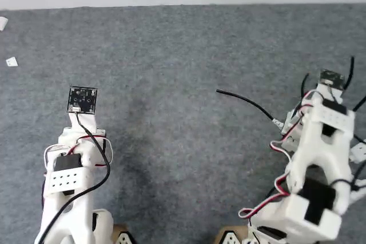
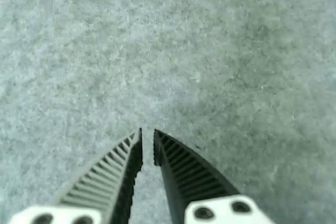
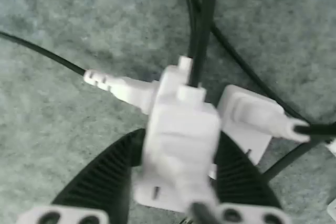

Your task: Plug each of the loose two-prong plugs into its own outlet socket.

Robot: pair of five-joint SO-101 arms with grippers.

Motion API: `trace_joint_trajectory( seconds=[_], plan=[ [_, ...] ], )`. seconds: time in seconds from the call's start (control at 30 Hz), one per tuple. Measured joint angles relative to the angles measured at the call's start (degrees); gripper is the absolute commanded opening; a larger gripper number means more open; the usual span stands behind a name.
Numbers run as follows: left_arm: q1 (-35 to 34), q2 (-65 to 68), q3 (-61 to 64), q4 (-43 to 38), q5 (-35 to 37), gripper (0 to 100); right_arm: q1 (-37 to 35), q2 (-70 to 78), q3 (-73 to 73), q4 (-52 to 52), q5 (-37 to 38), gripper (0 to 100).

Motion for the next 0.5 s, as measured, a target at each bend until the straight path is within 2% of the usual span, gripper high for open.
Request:
trace_joint_trajectory(
  seconds=[0.3,0.5],
  plan=[
    [-2.0,0.0,0.0,0.0,0.4,3,0.2,0.1,-17.1,23.7,-4.3,0.9],
    [-2.9,-3.6,0.0,0.4,0.4,3,0.2,-11.3,-13.2,27.5,-4.4,0.9]
  ],
)
